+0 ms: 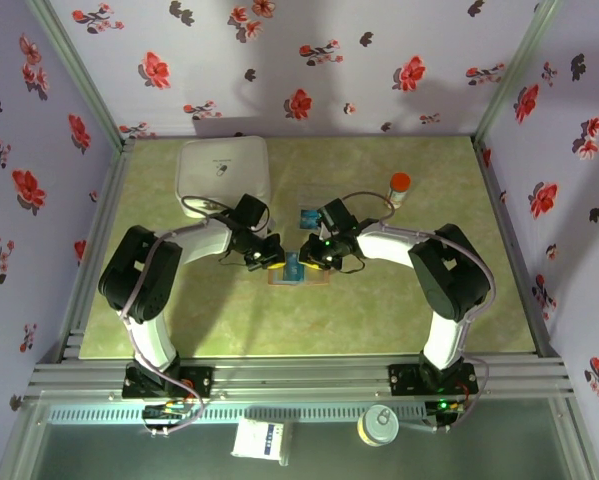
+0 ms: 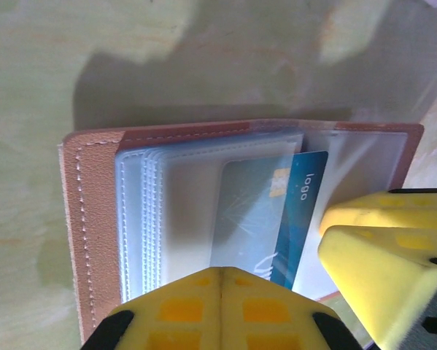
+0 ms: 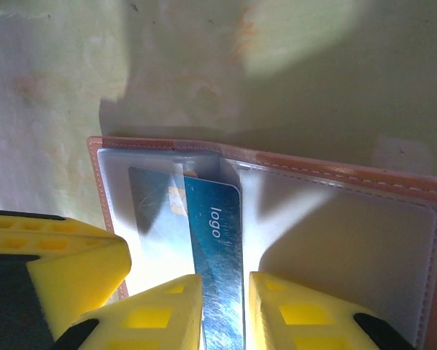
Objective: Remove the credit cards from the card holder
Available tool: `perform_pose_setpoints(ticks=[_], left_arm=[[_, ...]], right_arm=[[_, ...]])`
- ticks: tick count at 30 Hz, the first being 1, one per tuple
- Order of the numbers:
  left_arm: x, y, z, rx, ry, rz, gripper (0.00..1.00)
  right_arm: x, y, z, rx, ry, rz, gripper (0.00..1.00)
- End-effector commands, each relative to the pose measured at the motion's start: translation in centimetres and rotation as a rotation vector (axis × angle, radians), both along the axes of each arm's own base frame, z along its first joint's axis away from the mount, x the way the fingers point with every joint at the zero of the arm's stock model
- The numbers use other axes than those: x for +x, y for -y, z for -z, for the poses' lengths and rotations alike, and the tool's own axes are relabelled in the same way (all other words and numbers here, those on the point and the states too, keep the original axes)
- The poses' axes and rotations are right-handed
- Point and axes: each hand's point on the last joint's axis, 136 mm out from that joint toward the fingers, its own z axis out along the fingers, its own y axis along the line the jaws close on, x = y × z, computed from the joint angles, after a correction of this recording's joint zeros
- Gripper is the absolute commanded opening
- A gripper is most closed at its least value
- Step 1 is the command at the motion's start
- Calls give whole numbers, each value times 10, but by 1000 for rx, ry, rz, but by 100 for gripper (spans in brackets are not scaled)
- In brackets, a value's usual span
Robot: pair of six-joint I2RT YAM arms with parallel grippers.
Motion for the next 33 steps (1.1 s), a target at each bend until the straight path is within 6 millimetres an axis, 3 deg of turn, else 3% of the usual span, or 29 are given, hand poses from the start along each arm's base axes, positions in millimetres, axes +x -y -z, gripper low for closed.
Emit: perform_pose_setpoints(ticks=[1,9,23,33], left_arm=[[-6,-3,8,25,-27,17,0],[-10,-7,18,48,-51,18,0],[-11,-8,19,53,-55,18,0],[-11,-9,18,56,-49,13,0]], right_arm=[[-4,1,11,3,-39,13,25],[-5,-3,16,25,-59,10,25],[0,-13,-1,120,-25,28,14],[-1,6,-1,93,-9,64,8]])
